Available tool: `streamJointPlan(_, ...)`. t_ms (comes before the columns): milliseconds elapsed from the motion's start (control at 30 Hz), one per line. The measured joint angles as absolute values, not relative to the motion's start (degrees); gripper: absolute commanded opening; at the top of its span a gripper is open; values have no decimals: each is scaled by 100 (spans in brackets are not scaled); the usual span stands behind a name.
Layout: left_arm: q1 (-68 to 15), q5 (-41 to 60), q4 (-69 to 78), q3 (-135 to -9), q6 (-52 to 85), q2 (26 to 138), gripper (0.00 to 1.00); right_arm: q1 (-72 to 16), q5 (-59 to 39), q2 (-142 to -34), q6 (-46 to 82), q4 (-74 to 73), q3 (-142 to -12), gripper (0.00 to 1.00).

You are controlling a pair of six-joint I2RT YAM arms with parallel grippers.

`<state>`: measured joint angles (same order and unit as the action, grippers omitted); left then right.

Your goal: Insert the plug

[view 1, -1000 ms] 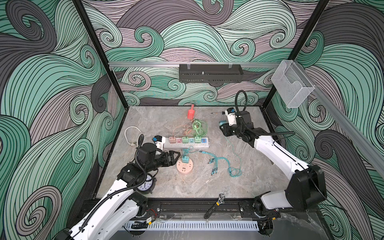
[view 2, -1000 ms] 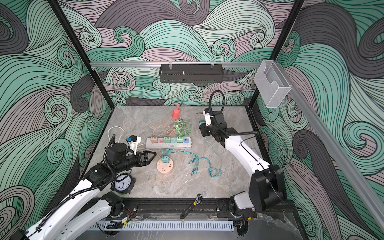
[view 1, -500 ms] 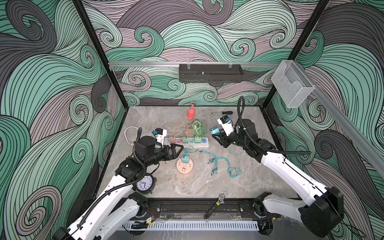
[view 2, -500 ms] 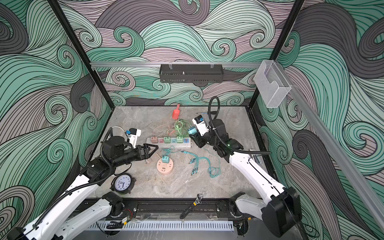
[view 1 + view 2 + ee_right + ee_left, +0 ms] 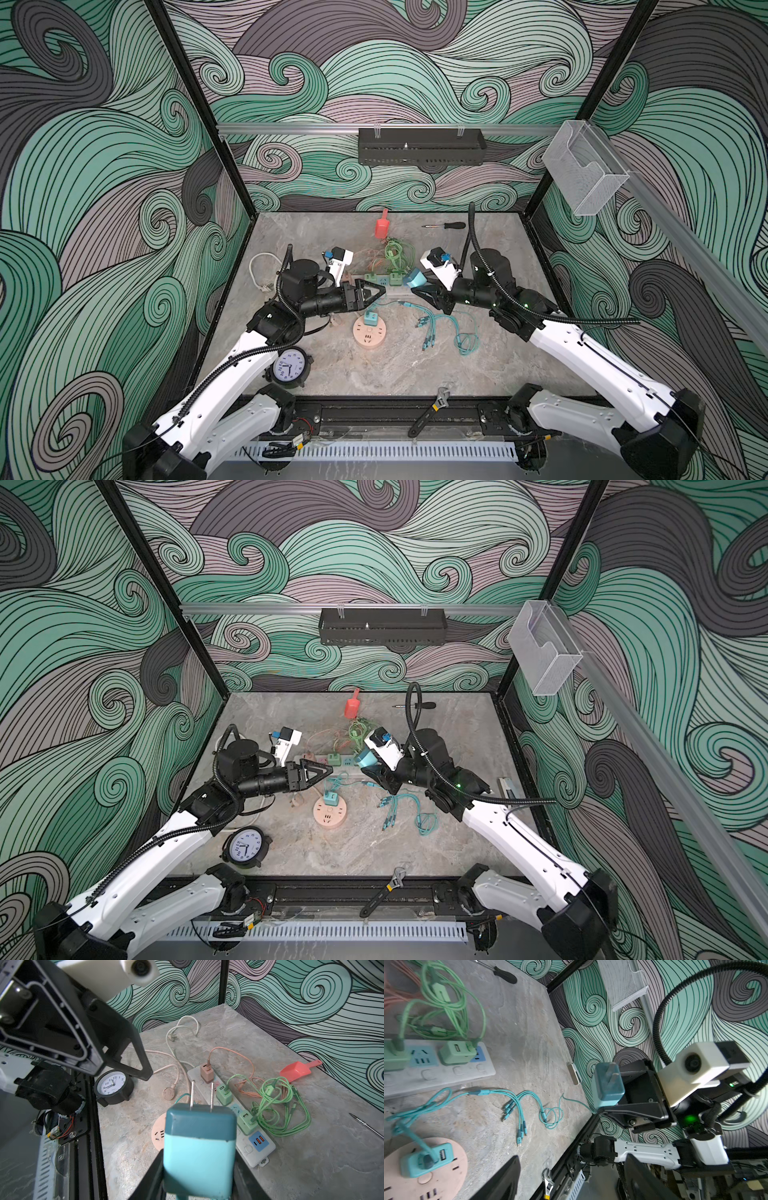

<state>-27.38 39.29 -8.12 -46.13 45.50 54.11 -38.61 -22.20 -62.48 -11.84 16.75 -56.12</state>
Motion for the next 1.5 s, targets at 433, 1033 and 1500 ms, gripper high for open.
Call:
streamJointPlan(433, -2818, 4906, -375, -4869, 4696, 5857, 78, -4458, -2091, -6294, -1352, 2071, -5765, 32)
streamJointPlan(1033, -3068, 5297, -478, -5186, 4637, 6399, 56, -4869, -1859, -6519, -1658, 2309, -6042, 32)
streamJointPlan(1500, -3068, 5240, -746, -5186, 4613, 6453, 17, -5030, -1472, -6519, -1990, 2508, -6169, 34)
